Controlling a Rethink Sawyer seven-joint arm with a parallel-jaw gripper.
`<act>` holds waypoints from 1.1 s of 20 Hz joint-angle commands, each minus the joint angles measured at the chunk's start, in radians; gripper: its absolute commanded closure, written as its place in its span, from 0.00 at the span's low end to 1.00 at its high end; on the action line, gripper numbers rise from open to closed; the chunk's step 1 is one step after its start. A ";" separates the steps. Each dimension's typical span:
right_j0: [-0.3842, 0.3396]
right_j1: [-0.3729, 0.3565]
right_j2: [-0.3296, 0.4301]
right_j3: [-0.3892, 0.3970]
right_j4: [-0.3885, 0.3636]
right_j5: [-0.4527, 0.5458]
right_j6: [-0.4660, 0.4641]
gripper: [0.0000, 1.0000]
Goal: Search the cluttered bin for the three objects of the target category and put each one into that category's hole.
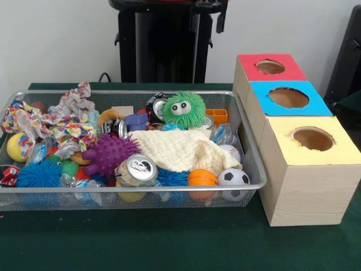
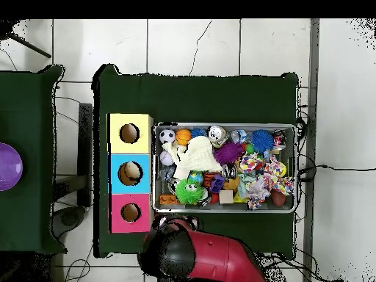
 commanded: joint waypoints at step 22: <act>-0.105 0.538 0.180 -0.256 -0.224 -0.185 -0.010 0.00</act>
